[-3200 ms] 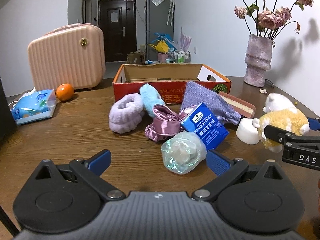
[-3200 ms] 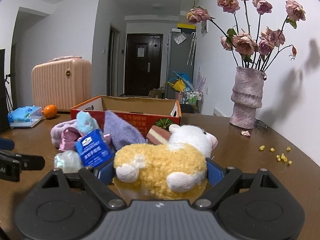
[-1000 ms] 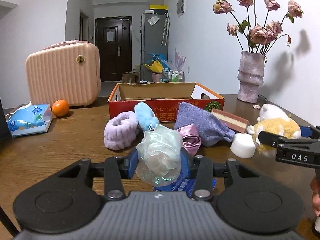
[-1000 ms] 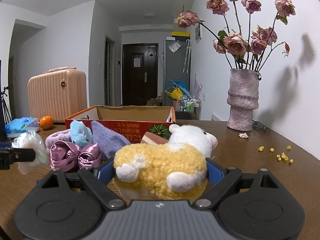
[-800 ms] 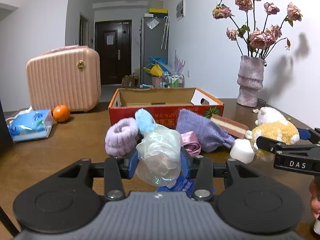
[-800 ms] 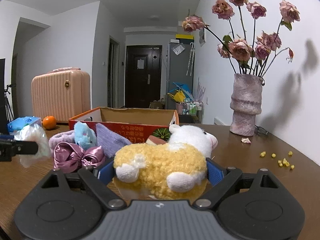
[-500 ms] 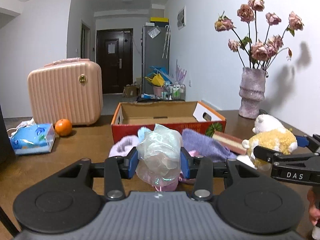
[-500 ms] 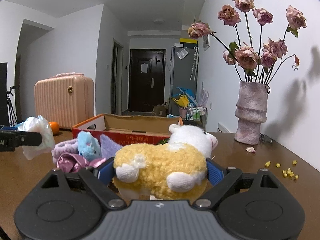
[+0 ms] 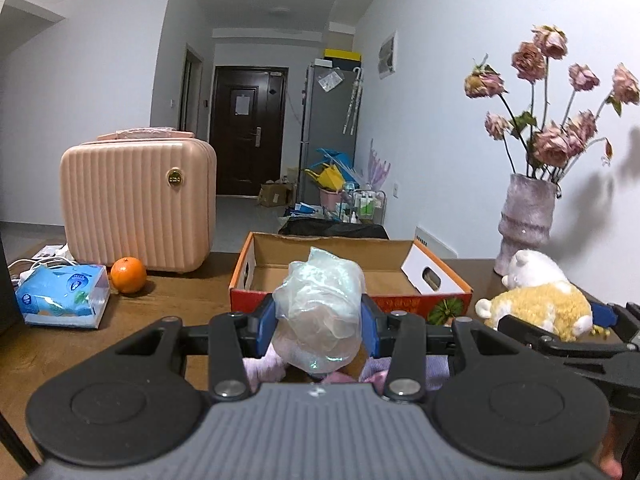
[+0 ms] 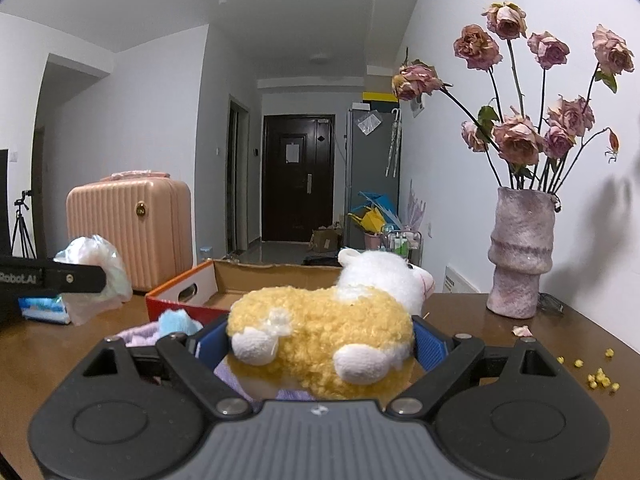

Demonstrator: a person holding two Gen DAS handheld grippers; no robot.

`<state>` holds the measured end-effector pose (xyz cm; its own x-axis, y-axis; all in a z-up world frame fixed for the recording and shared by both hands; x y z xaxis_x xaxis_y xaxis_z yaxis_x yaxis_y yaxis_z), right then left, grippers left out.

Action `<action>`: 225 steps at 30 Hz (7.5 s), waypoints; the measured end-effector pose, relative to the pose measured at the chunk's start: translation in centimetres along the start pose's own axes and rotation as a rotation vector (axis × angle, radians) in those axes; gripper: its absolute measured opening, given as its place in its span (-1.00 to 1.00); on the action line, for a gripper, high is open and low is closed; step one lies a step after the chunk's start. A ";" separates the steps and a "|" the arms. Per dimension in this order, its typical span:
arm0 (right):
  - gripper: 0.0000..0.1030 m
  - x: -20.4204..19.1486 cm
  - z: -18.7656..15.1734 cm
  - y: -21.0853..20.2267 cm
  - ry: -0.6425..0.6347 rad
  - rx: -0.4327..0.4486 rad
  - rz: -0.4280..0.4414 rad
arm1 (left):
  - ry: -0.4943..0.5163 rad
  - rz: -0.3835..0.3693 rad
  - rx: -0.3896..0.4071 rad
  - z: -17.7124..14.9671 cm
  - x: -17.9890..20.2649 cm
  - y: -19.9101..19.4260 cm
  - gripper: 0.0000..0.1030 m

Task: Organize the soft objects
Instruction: 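Carry the sheep and the plastic bag over the red cardboard box with both tools, then open the right tool to drop the sheep in the box while the left tool drops the bag, then move both tools back toward the pile of soft items, then grasp the blue handkerchief tissue pack with the right tool and lift it, then carry the tissue pack toward the box with the right tool while the left tool reaches the pink satin bow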

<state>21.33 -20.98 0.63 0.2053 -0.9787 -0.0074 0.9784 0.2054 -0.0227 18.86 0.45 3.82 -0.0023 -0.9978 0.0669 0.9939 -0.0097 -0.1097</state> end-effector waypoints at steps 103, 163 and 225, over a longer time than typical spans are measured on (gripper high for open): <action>1.00 2.3 0.6 13.9 0.053 -0.148 -0.048 | -0.032 0.176 -0.056 0.3 -4.1 14.2 1.00; 1.00 -6.4 -5.8 -3.6 -0.101 -0.272 0.242 | 0.049 0.096 -0.121 -5.7 -6.6 -6.7 1.00; -0.02 -1.8 -4.4 -0.4 0.054 -0.197 0.118 | 0.050 0.135 -0.190 -7.0 -7.4 -5.3 1.00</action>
<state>20.48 -19.27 -3.71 0.3111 -0.9474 -0.0750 0.9232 0.3200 -0.2131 12.83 7.39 -3.05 0.1192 -0.9928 -0.0093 0.9469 0.1165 -0.2997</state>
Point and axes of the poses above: each gripper's, at about its wrist camera, not at the fingertips, and y roughly the way its jaws point, x to its right, z to its top, the point moved 1 cm from there along y, roughly the way its jaws point, and after that the axes turned 12 degrees about x, right-handed, at the moved point
